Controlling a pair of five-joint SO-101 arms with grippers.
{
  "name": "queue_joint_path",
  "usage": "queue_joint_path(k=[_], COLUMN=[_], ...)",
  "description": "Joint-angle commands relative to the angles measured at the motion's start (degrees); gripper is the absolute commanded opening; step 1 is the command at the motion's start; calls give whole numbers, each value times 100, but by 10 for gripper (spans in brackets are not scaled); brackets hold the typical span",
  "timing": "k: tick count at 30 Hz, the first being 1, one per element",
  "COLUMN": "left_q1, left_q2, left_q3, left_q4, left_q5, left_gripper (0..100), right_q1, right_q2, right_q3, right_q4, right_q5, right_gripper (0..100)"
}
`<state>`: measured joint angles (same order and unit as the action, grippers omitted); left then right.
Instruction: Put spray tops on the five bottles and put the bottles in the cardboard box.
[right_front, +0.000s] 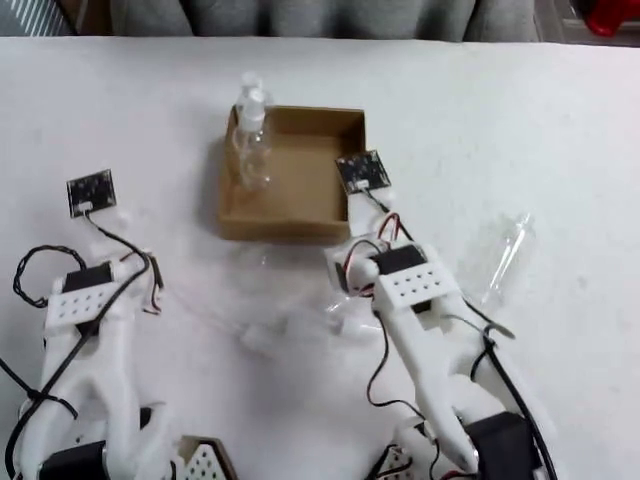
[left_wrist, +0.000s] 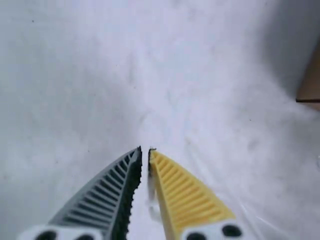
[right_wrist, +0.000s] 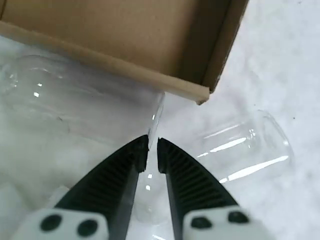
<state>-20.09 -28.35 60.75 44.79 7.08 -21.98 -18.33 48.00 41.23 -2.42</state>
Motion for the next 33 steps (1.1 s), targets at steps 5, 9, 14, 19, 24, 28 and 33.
queue_joint_path(k=[5,9,14,19,24,28,33], left_q1=[-84,-84,-84,-84,-84,-84,-84], left_q2=[-224,-224,-224,-224,-242,-259,-268], left_q3=[-35,-35,-35,-35,-44,-44,-44], left_q4=[-141,-141,-141,-141,-141,-141,-97], left_q5=[53,53,53,53,53,62,62], left_gripper=[22,22,22,22,22,22,22], right_q1=[-743,-1209,-1675,-1842,-1411,-945,-699], right_q2=[505,541,541,409,-391,-743,-180], right_q3=[-334,-334,-325,-316,-308,-290,-158], right_q4=[-347,-426,-426,-233,409,593,-242], right_q5=[-62,-62,-62,-44,18,299,299], right_gripper=[16,16,16,16,17,16,16])
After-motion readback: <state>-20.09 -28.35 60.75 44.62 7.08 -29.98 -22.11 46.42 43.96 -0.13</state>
